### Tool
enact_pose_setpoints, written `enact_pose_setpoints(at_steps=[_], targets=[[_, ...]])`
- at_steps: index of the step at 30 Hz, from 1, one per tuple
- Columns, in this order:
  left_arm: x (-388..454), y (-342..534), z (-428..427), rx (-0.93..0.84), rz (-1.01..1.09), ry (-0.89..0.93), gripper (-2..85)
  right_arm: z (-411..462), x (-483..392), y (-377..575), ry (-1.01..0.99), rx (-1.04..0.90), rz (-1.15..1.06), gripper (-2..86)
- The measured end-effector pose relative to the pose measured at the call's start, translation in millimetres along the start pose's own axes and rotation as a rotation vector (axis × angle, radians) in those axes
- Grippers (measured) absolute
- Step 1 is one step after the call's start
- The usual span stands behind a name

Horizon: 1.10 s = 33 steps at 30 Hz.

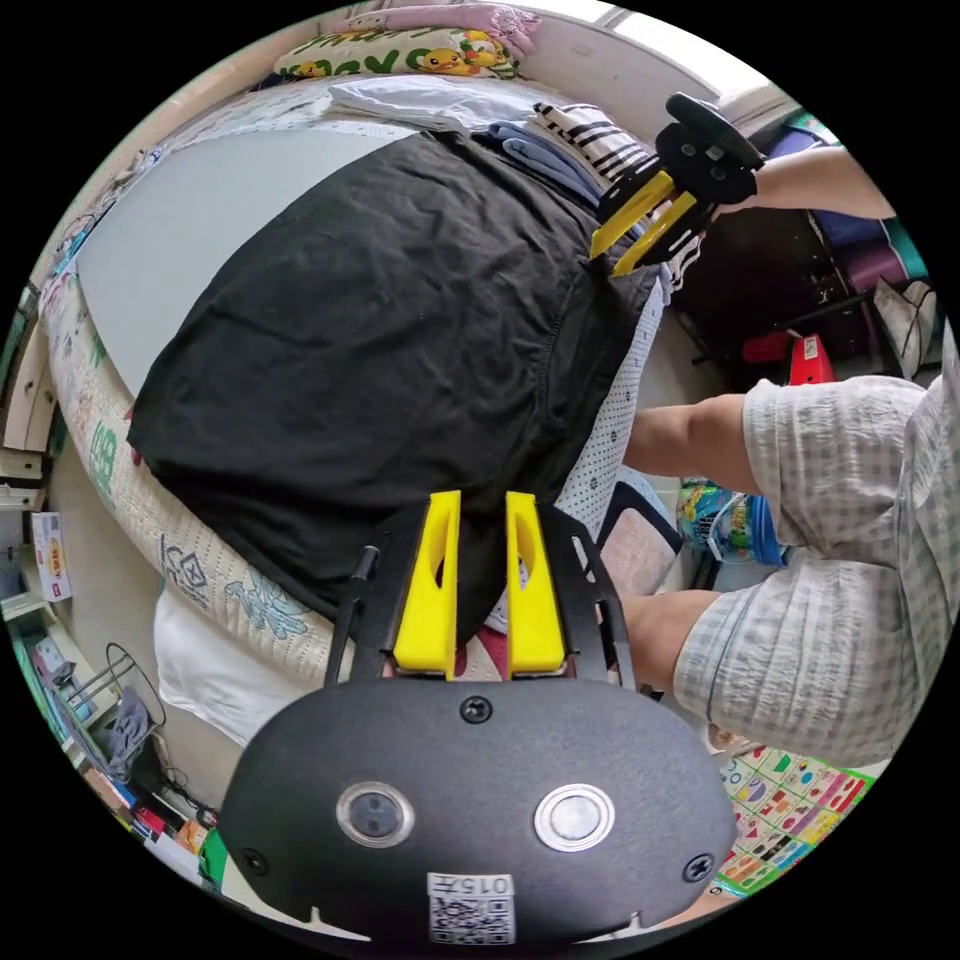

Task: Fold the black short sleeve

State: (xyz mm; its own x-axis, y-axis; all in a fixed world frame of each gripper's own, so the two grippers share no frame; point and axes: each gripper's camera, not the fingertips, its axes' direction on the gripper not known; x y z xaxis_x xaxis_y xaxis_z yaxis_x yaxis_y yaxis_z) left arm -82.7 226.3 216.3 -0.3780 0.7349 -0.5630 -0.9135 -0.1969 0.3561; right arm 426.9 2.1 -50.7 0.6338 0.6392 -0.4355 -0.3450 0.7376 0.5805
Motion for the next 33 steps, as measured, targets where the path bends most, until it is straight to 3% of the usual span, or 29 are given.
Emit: enact_pose_setpoints(at_steps=[5,9,11,14,18,19,23,28,33], targets=[[-15,16,8,-0.007,-0.102,0.071,2.3,-14,10,3,-0.069,-0.003,0.095,3.5],[-50,35,-8,0.079,-0.238,0.221,1.2,-47,50,4,-0.252,0.071,0.272,3.1],[-79,40,-30,0.163,-0.300,0.274,1.2,-78,83,-1,-0.251,0.139,0.327,3.0],[-150,24,-91,0.376,-0.359,0.224,1.6,-154,166,-31,-0.124,0.331,0.400,3.2],[-239,-14,-188,0.818,-0.525,-0.031,6.7,-269,287,-76,0.002,0.749,0.723,5.1],[-247,-16,-198,0.853,-0.564,-0.061,7.3,-283,297,-80,0.037,0.778,0.760,5.8],[-225,16,-166,0.806,-0.552,-0.055,8.2,-259,286,-62,-0.034,0.695,0.770,6.9],[-179,135,-38,0.458,-0.781,0.057,9.8,-155,225,8,-0.244,0.327,0.956,9.4],[-137,227,37,0.272,-0.972,0.217,11.3,-124,185,43,-0.353,0.131,1.093,11.3]])
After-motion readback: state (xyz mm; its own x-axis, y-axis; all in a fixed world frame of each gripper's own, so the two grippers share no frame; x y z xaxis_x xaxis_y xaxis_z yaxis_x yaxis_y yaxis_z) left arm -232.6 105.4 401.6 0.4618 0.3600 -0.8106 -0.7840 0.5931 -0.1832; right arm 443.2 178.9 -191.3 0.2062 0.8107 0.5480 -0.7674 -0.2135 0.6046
